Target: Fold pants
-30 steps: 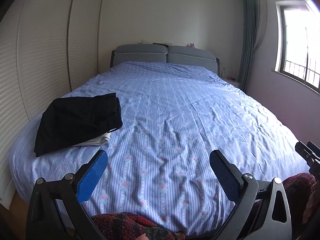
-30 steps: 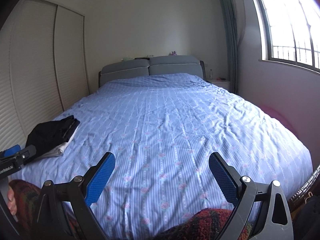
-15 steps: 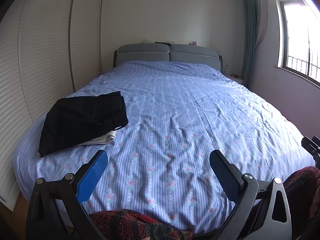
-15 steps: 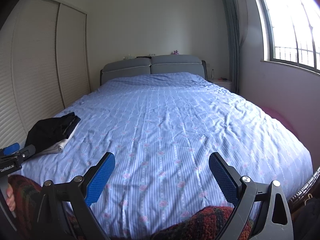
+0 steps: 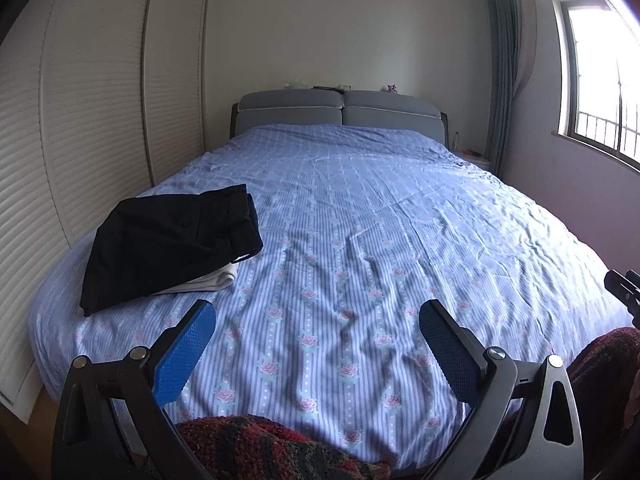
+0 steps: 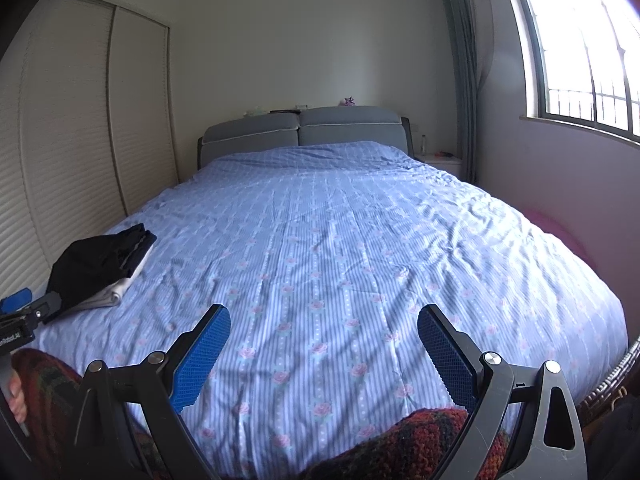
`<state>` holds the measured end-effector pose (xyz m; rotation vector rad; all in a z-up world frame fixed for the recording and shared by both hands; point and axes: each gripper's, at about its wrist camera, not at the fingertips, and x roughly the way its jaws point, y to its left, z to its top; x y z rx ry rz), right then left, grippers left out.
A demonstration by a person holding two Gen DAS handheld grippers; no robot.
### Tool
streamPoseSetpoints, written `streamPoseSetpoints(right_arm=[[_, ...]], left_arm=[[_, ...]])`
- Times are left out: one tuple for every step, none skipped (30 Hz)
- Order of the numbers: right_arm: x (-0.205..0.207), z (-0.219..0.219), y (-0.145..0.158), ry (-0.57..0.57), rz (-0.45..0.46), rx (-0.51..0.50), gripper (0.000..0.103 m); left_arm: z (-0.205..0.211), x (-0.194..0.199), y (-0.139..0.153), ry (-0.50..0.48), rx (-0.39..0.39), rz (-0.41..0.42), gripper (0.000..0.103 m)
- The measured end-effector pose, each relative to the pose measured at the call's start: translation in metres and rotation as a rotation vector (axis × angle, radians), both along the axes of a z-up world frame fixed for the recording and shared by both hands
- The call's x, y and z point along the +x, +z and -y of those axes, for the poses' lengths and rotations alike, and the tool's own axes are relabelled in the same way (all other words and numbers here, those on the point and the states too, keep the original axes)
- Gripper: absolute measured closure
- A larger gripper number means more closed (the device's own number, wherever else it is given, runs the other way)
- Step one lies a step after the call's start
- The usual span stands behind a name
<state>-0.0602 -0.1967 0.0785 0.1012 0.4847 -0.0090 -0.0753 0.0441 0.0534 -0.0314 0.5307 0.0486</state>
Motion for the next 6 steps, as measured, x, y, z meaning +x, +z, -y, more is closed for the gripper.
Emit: streamPoseSetpoints(right_arm=[[-0.0002, 0.0003, -0.0003, -0.001, 0.000, 0.005, 0.007], [0.0001, 0.0000, -0.0005, -0.001, 0.001, 0.006, 0.007], [0.0004, 0.0003, -0.0005, -0.001, 0.001, 0.004, 0.007], [0.0006, -0.0004, -0.0008, -0.003, 0.001, -0.001, 0.007], [0.0010, -0.0018, -0.0008, -0.003, 0.001, -0.004, 0.007], [0.0013, -0.0030, -0.0011, -0.003, 0.001, -0.007, 0.007]], left_arm=[[0.0008, -0.0007, 0.0001, 0.000, 0.000, 0.001, 0.000], [0.0007, -0.0008, 0.0001, -0.001, -0.001, 0.002, 0.000], [0.0006, -0.0007, 0.0002, 0.001, -0.001, 0.001, 0.000], [0.0000, -0.0005, 0.0001, 0.000, -0.002, 0.001, 0.000], [-0.0005, -0.0005, 0.0001, -0.001, -0.006, 0.001, 0.000], [-0.0006, -0.0010, -0.0001, -0.001, -0.009, 0.001, 0.000]])
